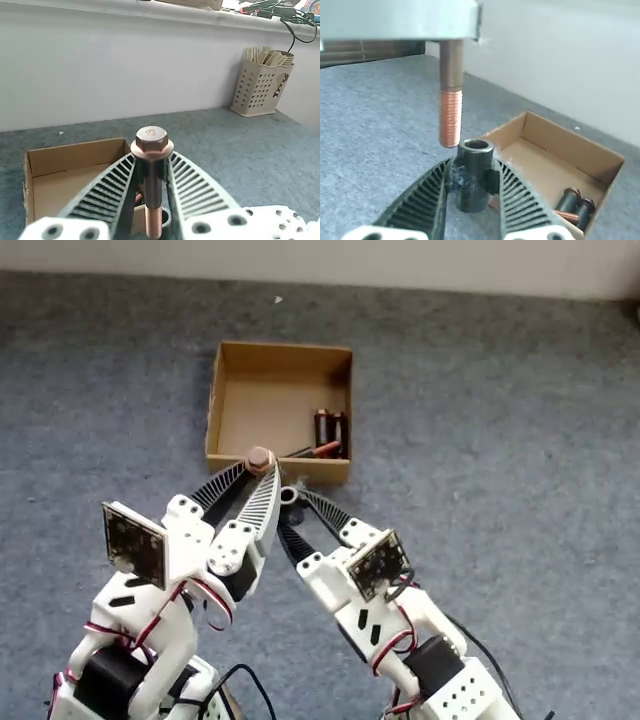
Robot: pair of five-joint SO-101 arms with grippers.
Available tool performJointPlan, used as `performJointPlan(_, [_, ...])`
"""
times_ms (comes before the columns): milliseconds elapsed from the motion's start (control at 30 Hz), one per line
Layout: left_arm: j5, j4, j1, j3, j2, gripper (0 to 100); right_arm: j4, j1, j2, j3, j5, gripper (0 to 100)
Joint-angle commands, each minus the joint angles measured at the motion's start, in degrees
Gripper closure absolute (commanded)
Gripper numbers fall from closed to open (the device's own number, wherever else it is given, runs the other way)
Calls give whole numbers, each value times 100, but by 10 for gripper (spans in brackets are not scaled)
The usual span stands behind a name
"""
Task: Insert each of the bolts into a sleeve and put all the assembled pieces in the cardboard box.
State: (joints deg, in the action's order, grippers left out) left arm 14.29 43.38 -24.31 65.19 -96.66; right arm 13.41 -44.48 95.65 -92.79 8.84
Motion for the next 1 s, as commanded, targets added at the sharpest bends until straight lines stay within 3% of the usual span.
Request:
performJointPlan(0, [44, -167, -119, -4, -92, 995, -171, -233, 259, 84, 123, 993])
performJointPlan(967, [44, -387, -92, 180, -136, 995, -154, -400, 286, -171, 123, 993])
